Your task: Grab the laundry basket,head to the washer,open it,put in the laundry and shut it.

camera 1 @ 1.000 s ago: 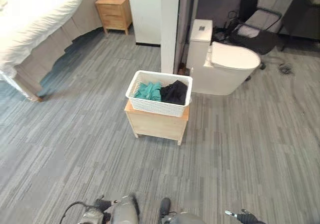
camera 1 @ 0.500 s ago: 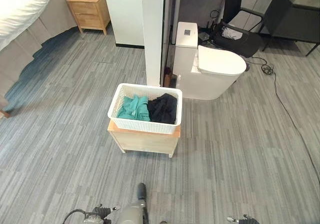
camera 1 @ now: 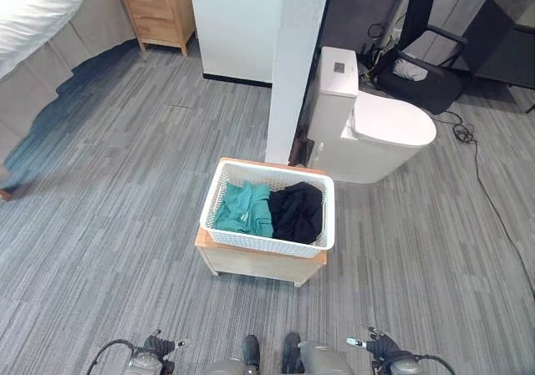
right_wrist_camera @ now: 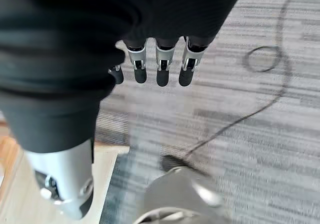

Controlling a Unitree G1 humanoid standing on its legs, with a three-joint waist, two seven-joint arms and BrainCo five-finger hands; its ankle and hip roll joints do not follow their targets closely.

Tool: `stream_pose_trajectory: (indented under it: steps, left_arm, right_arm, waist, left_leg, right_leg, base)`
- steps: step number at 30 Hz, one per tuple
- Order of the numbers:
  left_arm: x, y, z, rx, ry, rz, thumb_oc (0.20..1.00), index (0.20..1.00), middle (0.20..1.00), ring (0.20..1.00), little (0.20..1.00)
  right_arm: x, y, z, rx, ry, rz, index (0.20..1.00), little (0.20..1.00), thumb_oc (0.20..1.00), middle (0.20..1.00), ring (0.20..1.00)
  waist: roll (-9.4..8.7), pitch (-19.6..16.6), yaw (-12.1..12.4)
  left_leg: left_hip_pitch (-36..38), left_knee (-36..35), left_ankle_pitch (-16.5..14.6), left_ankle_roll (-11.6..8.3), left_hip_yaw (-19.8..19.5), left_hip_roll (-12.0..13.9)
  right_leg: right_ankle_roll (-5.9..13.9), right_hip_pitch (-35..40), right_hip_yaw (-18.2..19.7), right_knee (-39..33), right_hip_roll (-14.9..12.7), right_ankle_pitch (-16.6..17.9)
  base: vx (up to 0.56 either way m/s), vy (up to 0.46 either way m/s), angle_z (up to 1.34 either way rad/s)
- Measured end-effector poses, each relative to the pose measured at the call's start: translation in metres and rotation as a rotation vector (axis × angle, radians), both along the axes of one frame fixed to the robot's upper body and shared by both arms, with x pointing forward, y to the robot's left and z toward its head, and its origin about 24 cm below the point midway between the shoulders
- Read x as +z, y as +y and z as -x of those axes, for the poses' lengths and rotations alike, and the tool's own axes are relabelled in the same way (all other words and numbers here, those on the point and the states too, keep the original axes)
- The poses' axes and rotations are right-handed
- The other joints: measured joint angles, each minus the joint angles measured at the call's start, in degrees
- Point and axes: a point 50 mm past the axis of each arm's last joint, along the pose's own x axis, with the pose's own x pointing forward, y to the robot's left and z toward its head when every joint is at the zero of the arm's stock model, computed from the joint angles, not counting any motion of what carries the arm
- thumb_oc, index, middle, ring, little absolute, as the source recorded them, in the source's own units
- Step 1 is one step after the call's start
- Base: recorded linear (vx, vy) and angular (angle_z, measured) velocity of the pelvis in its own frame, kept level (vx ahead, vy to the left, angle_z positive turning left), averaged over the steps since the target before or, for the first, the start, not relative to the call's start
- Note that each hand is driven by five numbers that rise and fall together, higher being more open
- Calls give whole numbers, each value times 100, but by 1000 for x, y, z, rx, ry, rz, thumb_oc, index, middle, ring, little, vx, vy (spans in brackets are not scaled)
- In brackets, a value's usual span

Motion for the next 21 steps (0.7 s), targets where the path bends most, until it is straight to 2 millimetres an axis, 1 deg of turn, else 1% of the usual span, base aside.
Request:
stream_pose_trajectory:
  steps: [1, 2, 3, 4, 5, 6, 7, 8, 9, 10, 11, 12, 13, 14, 15, 16, 17, 18, 19, 20, 21]
  left_arm:
    - [-1, -1, 2, -15, 3, -1, 1000, 1000, 1000, 1000, 1000]
    - [0, -1, -1, -23, -7, -2, 1000, 1000, 1000, 1000, 1000]
    - [0, -2, -2, -25, -13, -1, 1000, 1000, 1000, 1000, 1000]
    - [1, -2, -3, -27, -18, 0, 1000, 1000, 1000, 1000, 1000]
    - [0, -4, -4, -29, -20, 6, 1000, 1000, 1000, 1000, 1000]
    - [1, -5, -9, -33, -31, 9, 1000, 1000, 1000, 1000, 1000]
    - [2, -6, -12, -28, -39, 13, 1000, 1000, 1000, 1000, 1000]
    - [4, -9, -21, -32, -62, 19, 1000, 1000, 1000, 1000, 1000]
    - [5, -11, -25, -38, -76, 22, 1000, 1000, 1000, 1000, 1000]
    - [5, -12, -27, -39, -80, 24, 1000, 1000, 1000, 1000, 1000]
    - [5, -12, -28, -41, -82, 24, 1000, 1000, 1000, 1000, 1000]
    - [8, -10, -33, -43, -96, 17, 1000, 1000, 1000, 1000, 1000]
    - [9, -10, -37, -46, -106, 15, 1000, 1000, 1000, 1000, 1000]
    - [10, -11, -39, -50, -113, 14, 1000, 1000, 1000, 1000, 1000]
    - [10, -11, -39, -49, -113, 14, 1000, 1000, 1000, 1000, 1000]
    - [10, -11, -38, -49, -111, 14, 1000, 1000, 1000, 1000, 1000]
    - [10, -11, -39, -49, -113, 13, 1000, 1000, 1000, 1000, 1000]
    - [11, -11, -41, -51, -120, 13, 1000, 1000, 1000, 1000, 1000]
    - [12, -11, -44, -53, -125, 13, 1000, 1000, 1000, 1000, 1000]
    - [11, -11, -42, -49, -119, 13, 1000, 1000, 1000, 1000, 1000]
    - [9, -11, -36, -44, -105, 14, 1000, 1000, 1000, 1000, 1000]
  right_arm:
    - [-3, -1, 13, -8, 36, 2, 1000, 1000, 1000, 1000, 1000]
    - [-5, -2, 20, -6, 60, 7, 1000, 1000, 1000, 1000, 1000]
    - [-6, -2, 22, -4, 68, 11, 1000, 1000, 1000, 1000, 1000]
    - [-5, -5, 23, -1, 73, 20, 1000, 1000, 1000, 1000, 1000]
    - [-4, -9, 21, 1, 66, 30, 1000, 1000, 1000, 1000, 1000]
    - [-2, -12, 17, 0, 55, 39, 1000, 1000, 1000, 1000, 1000]
    - [0, -15, 12, -1, 43, 48, 1000, 1000, 1000, 1000, 1000]
    - [4, -24, 9, -6, 29, 69, 1000, 1000, 1000, 1000, 1000]
    - [7, -28, 4, -2, 13, 83, 1000, 1000, 1000, 1000, 1000]
    - [10, -32, 0, 1, 1, 95, 1000, 1000, 1000, 1000, 1000]
    - [11, -34, -4, 2, -9, 102, 1000, 1000, 1000, 1000, 1000]
    - [13, -35, -9, 4, -22, 107, 1000, 1000, 1000, 1000, 1000]
    - [14, -36, -10, 3, -25, 109, 1000, 1000, 1000, 1000, 1000]
    - [16, -37, -14, 5, -37, 112, 1000, 1000, 1000, 1000, 1000]
    - [16, -37, -16, 6, -43, 114, 1000, 1000, 1000, 1000, 1000]
    - [17, -37, -17, 8, -49, 116, 1000, 1000, 1000, 1000, 1000]
    - [18, -38, -18, 7, -52, 118, 1000, 1000, 1000, 1000, 1000]
    - [18, -40, -18, 6, -55, 122, 1000, 1000, 1000, 1000, 1000]
    - [19, -41, -17, 5, -51, 127, 1000, 1000, 1000, 1000, 1000]
    - [21, -49, -15, -1, -45, 150, 1000, 1000, 1000, 1000, 1000]
    - [21, -53, -10, -16, -41, 159, 1000, 1000, 1000, 1000, 1000]
  waist:
    - [22, 10, -13]
    - [-6, -3, 9]
    - [-20, -12, 35]
    - [-53, -13, 55]
    - [-26, -12, 25]
    - [-52, 12, 14]
    - [-84, 42, 9]
    - [-142, 133, 40]
    - [-157, 205, 39]
    - [-113, 235, 34]
    - [-93, 251, 16]
    - [-89, 269, -54]
    - [-86, 268, -58]
    - [-26, 298, -78]
    - [-4, 332, -106]
    - [8, 325, -102]
    - [33, 317, -117]
    - [52, 322, -130]
    - [66, 331, -136]
    - [156, 318, -190]
    - [200, 241, -230]
  left_leg:
    - [111, 20, -46, -71, -106, 25]
    - [187, 22, -102, -146, -131, 58]
    - [215, 31, -147, -216, -139, 79]
    - [207, 138, -209, -309, -187, 112]
    - [136, 278, -285, -427, -245, 166]
    - [16, 551, -326, -493, -251, 184]
    - [-265, 1114, -337, -518, -219, 151]
    - [-837, 2347, -218, -726, -137, 79]
    - [-1115, 2930, -179, -805, -169, 85]
    - [-1369, 3376, -139, -913, -241, 119]
    - [-1500, 3475, -125, -933, -202, 222]
    - [-1607, 2861, -59, -960, -42, 612]
    - [-1561, 2220, 48, -979, 81, 886]
    - [-1488, 1563, 162, -1044, -7, 1126]
    - [-1395, 1113, 258, -1144, -218, 1272]
    - [-1254, 606, 353, -1244, -385, 1367]
    - [-1180, 227, 447, -1338, -492, 1445]
    - [-1157, 9, 593, -1407, -563, 1553]
    - [-1149, 0, 714, -1522, -551, 1587]
    - [-1009, 260, 669, -1404, -414, 1580]
    - [-1001, 344, 670, -1395, -423, 1508]
  right_leg:
    - [-41, 205, 327, -136, 104, 112]
    - [-129, 310, 356, -195, 146, 169]
    - [-179, 346, 326, -223, 150, 206]
    - [-357, 426, 308, -346, 198, 402]
    - [-393, 476, 299, -422, 245, 399]
    - [-473, 554, 300, -564, 259, 382]
    - [-573, 638, 281, -758, 218, 435]
    - [-731, 949, 256, -1135, 102, 654]
    - [-801, 1077, 266, -1276, 98, 701]
    - [-840, 1145, 264, -1388, 108, 721]
    - [-814, 1207, 254, -1521, 119, 746]
    - [-771, 1341, 162, -1757, 196, 810]
    - [-753, 1360, 176, -1825, 261, 822]
    - [-809, 1394, 218, -1828, 374, 870]
    - [-799, 1444, 265, -1827, 443, 864]
    - [-702, 1461, 335, -1828, 508, 800]
    - [-651, 1469, 402, -1828, 574, 768]
    - [-682, 1495, 462, -1828, 628, 763]
    - [-700, 1531, 491, -1828, 665, 769]
    - [-691, 1688, 613, -1827, 739, 666]
    - [-747, 1709, 643, -1827, 747, 659]
  base:
    - [68, -61, 43]
    - [80, -72, 35]
    - [55, -71, 6]
    - [72, -154, 7]
    - [36, -114, 13]
    - [13, -121, 29]
    - [-13, -93, 30]
    - [9, -89, 21]
    - [37, -30, 6]
    - [78, 50, -8]
    - [111, 87, 9]
    - [157, 129, 12]
    - [198, 161, 8]
    - [230, 198, -18]
    - [157, 135, -35]
    - [183, 179, -39]
    - [172, 196, -42]
    - [320, 392, -35]
    - [222, 290, -50]
    - [311, 442, -47]
    - [234, 357, -37]
